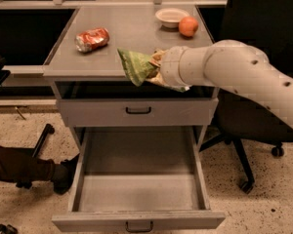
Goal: Pick green jalapeno chip bag from middle drawer and place on counter
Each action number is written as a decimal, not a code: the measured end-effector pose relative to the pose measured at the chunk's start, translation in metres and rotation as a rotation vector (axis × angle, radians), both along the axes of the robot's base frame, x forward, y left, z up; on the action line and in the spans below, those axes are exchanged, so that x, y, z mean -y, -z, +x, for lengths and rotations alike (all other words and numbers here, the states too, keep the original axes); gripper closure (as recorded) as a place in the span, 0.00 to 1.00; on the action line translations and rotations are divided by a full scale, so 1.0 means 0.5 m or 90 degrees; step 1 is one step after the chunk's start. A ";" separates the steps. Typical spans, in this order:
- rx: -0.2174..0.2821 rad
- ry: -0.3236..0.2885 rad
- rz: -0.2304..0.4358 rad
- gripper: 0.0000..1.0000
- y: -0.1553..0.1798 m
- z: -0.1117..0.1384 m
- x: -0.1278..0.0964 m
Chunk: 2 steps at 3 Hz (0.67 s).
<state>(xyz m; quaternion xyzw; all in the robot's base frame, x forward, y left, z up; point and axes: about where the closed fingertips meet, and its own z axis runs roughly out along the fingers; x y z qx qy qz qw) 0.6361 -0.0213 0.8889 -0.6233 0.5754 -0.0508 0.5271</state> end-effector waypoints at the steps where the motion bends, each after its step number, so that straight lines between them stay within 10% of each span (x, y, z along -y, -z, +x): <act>1: 0.051 0.039 -0.010 1.00 -0.012 0.091 0.001; 2: 0.091 0.067 -0.031 1.00 -0.011 0.164 0.001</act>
Offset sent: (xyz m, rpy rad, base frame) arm 0.1280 0.0012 0.0042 -0.0929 -0.2187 -0.1663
